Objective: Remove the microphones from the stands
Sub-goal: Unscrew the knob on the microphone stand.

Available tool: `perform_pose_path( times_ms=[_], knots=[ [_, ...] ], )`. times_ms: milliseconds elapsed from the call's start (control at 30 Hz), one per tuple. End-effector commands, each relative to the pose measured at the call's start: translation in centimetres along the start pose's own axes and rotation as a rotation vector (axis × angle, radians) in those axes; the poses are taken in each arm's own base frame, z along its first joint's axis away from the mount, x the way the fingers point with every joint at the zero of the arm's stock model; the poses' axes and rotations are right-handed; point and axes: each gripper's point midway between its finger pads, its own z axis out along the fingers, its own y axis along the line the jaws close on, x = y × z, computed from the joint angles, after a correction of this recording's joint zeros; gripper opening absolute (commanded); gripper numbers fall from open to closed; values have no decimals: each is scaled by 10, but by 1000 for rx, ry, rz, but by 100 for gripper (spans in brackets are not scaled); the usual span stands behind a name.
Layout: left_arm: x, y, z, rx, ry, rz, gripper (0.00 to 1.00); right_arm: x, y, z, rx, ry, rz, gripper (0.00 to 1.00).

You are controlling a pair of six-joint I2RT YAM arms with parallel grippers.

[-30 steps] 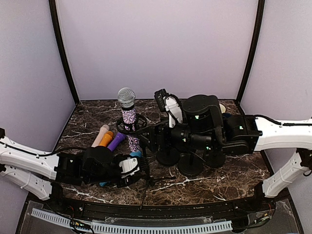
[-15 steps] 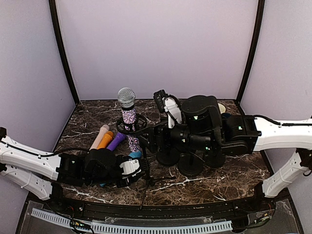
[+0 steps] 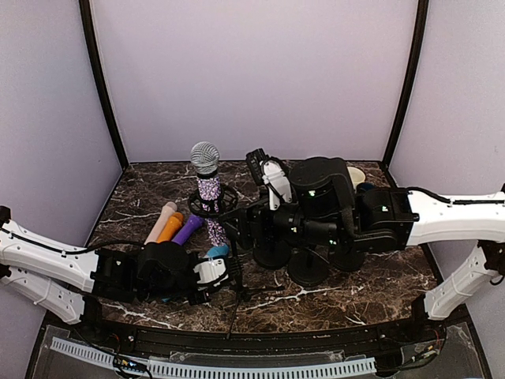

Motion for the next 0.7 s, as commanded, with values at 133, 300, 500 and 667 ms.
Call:
perform_pose_path(
  times_ms=[133,300,500,667],
  knots=[
    [4,-16,-2,75,-19,-210,13,-3,1,4,-5,-9,12,74],
    [10,-36,-2,182,-25,-345,10,-3,2,4,-8,-7,12,74],
    [24,-56,2,325,-6,-524,9,-3,2,3,-12,-7,17,73],
    [35,-64,3,435,21,-680,9,-2,2,3,-13,-5,21,73]
  ],
)
